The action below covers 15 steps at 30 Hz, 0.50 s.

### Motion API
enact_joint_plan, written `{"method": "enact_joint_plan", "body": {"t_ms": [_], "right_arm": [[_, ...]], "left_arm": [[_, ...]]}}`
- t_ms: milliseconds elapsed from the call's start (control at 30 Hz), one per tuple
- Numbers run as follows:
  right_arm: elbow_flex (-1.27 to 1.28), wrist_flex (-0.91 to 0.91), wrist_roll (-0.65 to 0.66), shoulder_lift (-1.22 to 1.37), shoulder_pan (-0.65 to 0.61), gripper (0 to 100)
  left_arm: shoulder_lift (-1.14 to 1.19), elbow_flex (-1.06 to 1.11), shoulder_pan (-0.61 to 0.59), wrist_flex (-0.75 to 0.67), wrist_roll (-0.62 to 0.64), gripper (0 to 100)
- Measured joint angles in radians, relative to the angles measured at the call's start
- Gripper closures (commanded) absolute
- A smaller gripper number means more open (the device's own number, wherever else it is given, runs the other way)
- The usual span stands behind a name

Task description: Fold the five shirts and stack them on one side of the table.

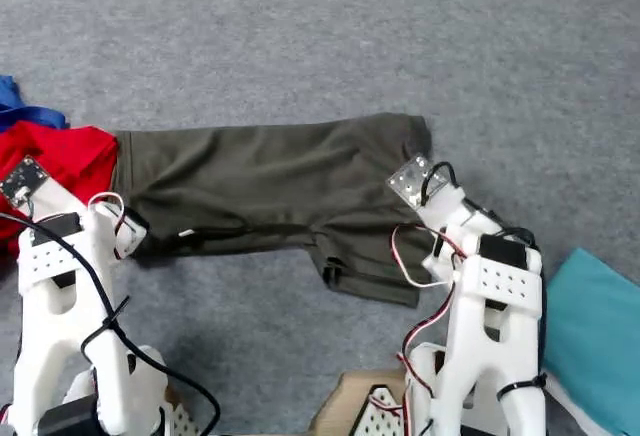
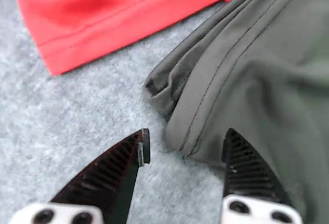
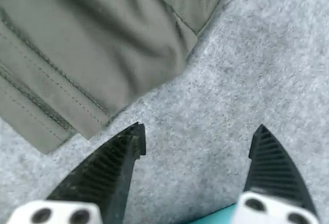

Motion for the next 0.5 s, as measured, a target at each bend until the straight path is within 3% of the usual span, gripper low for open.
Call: {"method": "enact_joint_plan", "body": {"t_ms": [167, 500], "right_arm": [[0.0, 0.037, 0.008, 0.0, 0.0, 67.0], [-0.071, 0.285, -0.226, 0.0, -0.051, 67.0]], "left_arm": [[0.0, 0.018, 0.0, -0.055, 0.003, 84], [0.0, 0.026, 0.028, -0.121, 0.008, 93]]}}
